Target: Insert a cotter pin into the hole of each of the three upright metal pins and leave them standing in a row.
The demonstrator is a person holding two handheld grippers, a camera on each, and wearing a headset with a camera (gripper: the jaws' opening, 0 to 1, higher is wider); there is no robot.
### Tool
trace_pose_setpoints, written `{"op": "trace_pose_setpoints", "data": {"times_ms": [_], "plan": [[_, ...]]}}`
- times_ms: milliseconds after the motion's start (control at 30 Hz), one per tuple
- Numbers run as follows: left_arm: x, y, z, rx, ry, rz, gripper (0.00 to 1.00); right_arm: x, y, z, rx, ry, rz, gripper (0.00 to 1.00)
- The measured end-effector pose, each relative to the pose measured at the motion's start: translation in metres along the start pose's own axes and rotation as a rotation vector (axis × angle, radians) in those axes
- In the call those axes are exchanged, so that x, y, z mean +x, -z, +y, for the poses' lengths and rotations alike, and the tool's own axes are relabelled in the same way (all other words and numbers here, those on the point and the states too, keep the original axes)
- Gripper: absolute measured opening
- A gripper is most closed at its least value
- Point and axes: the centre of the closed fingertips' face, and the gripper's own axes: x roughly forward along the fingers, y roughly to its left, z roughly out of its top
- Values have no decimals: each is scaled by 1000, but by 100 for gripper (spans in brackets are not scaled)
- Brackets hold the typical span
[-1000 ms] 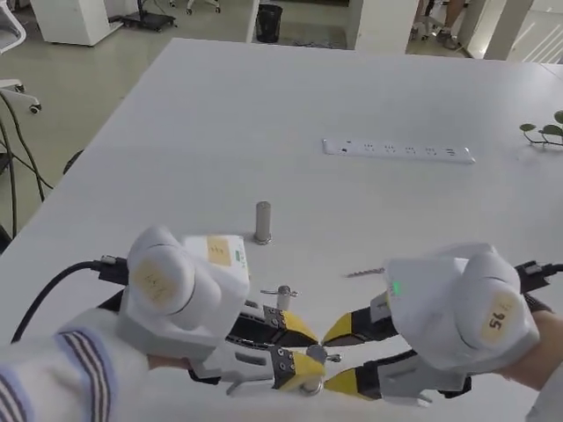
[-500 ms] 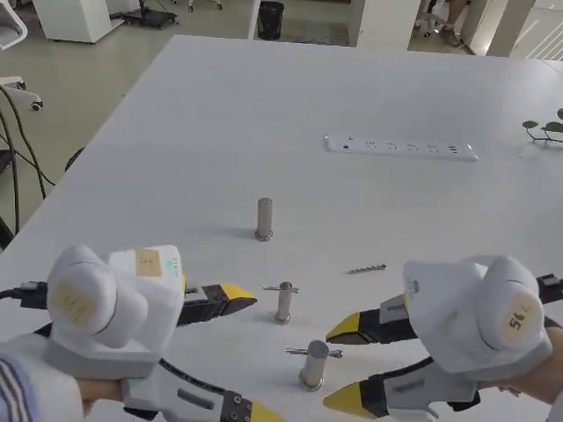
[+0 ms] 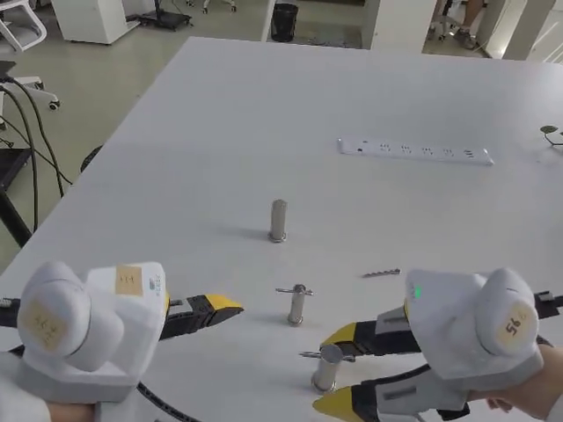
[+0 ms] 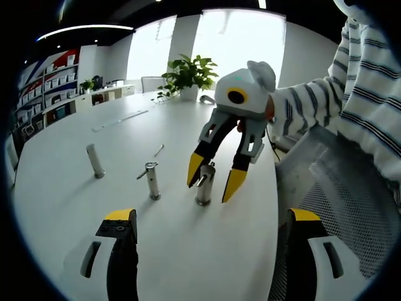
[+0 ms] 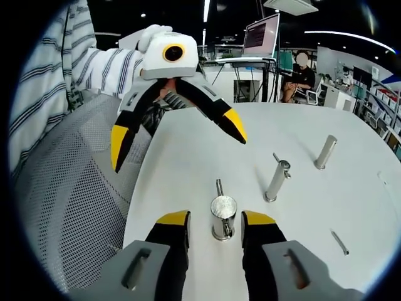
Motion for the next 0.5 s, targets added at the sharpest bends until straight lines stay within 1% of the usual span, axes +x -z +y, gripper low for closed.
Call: {"op": "trace_pose_setpoints", "data": {"times_ms": [100,133,200,267,433,500], "plan": [[0,2,-1,-11,5,5,99,2,-2,-1,1,-2,-9,23],[0,3,-1,-13,3,7,99,3,-3,0,7,-7,-11,19],[-1,4,2,-18,-9,6,99,3,-3,-2,-7,3,-11,14],[-3,3,3,-28,-18,-4,99,2,-3,-5,-6,10,-14,11],[-5,3,6,-30,-37,-12,99,2,-3,-5,-11,1,-22,9],[-7,2,6,-41,-32,-20,99,1,-3,-6,9,-9,-23,9]]}}
